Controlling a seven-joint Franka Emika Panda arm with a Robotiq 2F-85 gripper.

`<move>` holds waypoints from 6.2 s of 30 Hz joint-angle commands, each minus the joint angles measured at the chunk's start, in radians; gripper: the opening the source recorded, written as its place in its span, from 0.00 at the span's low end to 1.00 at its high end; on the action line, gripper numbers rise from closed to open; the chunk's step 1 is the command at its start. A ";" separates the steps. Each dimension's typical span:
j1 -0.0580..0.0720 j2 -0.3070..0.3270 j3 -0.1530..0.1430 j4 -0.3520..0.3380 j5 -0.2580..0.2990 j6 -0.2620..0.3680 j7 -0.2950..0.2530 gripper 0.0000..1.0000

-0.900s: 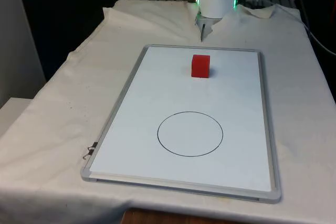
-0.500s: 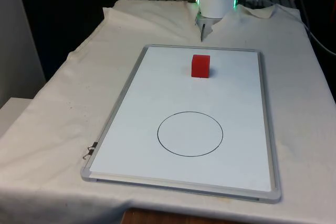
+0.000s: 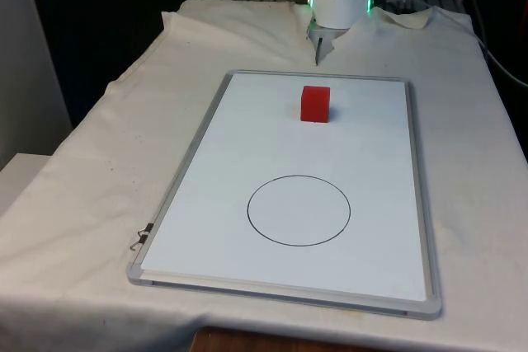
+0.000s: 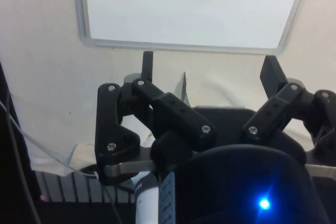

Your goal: Push the cube into the marked area.

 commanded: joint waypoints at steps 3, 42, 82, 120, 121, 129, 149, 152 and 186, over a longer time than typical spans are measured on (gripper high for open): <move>0.001 -0.044 0.003 -0.046 -0.012 0.011 0.003 1.00; -0.002 -0.338 0.003 -0.385 -0.016 0.050 0.034 0.78; 0.003 -0.163 0.014 -0.518 -0.011 0.349 0.112 0.00; 0.008 0.196 0.028 -0.533 -0.027 0.710 0.220 0.00; 0.007 0.198 0.029 -0.529 -0.010 0.700 0.201 0.00; 0.013 0.229 0.036 -0.532 -0.030 0.751 0.230 0.00; 0.016 0.323 0.017 -0.499 -0.012 0.799 0.170 0.00; 0.016 0.316 0.009 -0.511 -0.021 0.807 0.135 0.00; 0.011 0.370 -0.068 -0.462 -0.017 0.793 -0.078 0.00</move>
